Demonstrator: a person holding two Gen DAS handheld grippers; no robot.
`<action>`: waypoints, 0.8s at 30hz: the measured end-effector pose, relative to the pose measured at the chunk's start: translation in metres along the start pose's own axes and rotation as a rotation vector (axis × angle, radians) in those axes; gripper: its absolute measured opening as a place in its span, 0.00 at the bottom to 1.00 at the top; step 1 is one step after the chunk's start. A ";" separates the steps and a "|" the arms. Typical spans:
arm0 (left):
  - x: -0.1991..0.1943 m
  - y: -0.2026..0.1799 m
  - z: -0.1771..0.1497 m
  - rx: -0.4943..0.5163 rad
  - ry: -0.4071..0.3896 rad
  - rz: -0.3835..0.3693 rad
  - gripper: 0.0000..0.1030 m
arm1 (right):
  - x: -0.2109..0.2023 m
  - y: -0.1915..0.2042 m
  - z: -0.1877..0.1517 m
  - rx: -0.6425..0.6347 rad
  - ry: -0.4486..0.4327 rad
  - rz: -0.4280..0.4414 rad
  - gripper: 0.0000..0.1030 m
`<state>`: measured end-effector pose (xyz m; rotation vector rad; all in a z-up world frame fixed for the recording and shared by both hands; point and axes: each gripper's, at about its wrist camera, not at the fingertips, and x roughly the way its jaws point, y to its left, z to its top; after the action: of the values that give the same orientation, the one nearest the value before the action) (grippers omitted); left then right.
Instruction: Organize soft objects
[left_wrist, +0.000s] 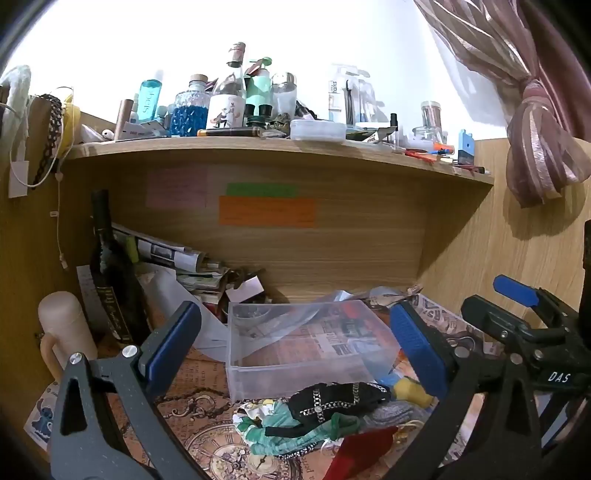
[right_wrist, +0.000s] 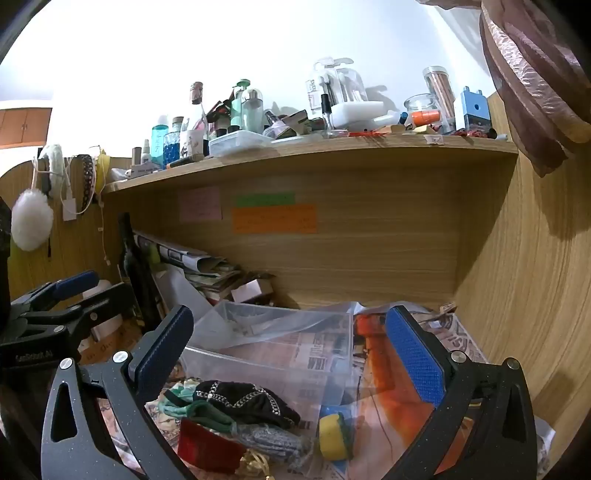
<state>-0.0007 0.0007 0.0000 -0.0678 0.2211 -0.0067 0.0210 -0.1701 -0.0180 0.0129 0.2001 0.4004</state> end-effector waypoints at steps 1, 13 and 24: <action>0.000 0.000 0.000 0.000 0.001 -0.002 1.00 | 0.000 0.000 0.000 0.000 0.001 0.000 1.00; 0.006 0.002 0.000 0.002 0.013 -0.004 1.00 | 0.001 0.001 -0.001 0.006 0.002 0.002 1.00; 0.006 0.001 -0.002 0.003 0.010 -0.011 1.00 | 0.001 0.001 0.000 0.009 0.001 0.004 1.00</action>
<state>0.0047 0.0011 -0.0028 -0.0664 0.2308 -0.0184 0.0212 -0.1691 -0.0184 0.0223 0.2032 0.4032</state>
